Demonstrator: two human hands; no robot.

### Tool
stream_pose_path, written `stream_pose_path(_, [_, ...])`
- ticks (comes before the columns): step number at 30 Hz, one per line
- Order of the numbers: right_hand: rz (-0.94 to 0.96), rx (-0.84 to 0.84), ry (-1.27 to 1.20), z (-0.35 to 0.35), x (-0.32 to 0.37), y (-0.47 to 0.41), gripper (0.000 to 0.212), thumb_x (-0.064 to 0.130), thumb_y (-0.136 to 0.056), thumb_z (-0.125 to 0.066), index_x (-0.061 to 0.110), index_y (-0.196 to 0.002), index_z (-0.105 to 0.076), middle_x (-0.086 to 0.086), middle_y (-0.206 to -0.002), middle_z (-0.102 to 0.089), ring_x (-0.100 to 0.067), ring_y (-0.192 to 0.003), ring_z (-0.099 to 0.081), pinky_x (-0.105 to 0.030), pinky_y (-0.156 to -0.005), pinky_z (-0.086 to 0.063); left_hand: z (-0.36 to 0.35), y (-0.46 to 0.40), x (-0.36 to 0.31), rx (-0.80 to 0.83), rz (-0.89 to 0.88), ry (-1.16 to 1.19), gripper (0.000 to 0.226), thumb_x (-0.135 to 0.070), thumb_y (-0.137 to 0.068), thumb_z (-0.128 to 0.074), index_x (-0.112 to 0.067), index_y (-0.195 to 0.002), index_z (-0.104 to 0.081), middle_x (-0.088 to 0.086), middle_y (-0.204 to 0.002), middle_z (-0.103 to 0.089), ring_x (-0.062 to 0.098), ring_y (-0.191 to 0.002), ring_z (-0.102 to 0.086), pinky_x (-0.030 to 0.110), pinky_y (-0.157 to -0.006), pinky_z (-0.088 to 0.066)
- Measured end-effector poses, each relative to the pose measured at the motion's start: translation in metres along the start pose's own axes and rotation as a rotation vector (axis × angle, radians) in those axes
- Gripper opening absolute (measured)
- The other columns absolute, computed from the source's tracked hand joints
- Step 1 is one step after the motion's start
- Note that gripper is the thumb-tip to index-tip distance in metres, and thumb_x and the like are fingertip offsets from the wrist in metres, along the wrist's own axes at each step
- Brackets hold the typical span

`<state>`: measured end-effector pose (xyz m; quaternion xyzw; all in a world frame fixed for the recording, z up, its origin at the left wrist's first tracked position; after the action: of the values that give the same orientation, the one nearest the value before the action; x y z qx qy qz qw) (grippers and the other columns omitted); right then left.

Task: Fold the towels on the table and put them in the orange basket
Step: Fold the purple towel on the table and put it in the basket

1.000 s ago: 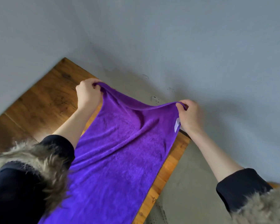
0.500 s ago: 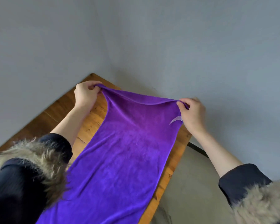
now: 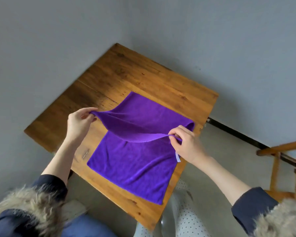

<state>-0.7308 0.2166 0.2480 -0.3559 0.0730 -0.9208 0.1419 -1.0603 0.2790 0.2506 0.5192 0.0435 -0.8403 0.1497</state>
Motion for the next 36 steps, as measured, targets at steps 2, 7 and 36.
stream_pose_path(2, [0.009, 0.020, -0.035, -0.012, 0.011, 0.019, 0.006, 0.002, -0.081, -0.060, 0.005, -0.076, -0.061, 0.004, -0.070, -0.052, -0.005, -0.062, -0.042, -0.033, -0.055, -0.046, 0.015, 0.016, 0.018, 0.013, 0.024, 0.038, 0.032, 0.004, -0.084, -0.053, -0.023, -0.087, -0.070, 0.002, -0.088, -0.070, 0.013, -0.078, -0.067, 0.014, -0.074, -0.054])
stream_pose_path(7, [0.036, 0.111, -0.044, -0.040, 0.025, 0.066, 0.010, 0.010, -0.079, -0.054, 0.009, -0.070, -0.057, 0.014, -0.068, -0.039, -0.004, -0.061, -0.037, -0.019, -0.058, -0.037, 0.035, 0.045, 0.063, 0.070, 0.092, 0.017, 0.032, 0.000, -0.086, -0.055, -0.028, -0.084, -0.070, 0.001, -0.090, -0.071, 0.018, -0.083, -0.069, 0.024, -0.080, -0.055])
stream_pose_path(36, [-0.260, 0.622, 0.639, -0.099, -0.072, 0.098, 0.017, 0.013, -0.088, -0.050, 0.010, -0.104, -0.053, -0.009, -0.107, -0.052, -0.029, -0.106, -0.047, -0.040, -0.090, -0.034, -0.054, 0.164, 0.137, 0.333, -0.022, -0.656, 0.015, 0.002, -0.081, -0.058, -0.009, -0.087, -0.066, 0.008, -0.095, -0.058, 0.030, -0.088, -0.051, 0.040, -0.062, -0.047])
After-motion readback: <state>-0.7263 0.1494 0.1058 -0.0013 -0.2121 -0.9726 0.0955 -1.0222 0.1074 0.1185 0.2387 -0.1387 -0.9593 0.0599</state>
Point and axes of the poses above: each hand's wrist, its own y-axis away from the middle knuckle, its own z-axis out of the back of the hand, x = y × z, the point moved 2 cm from there along -y, towards the middle knuckle
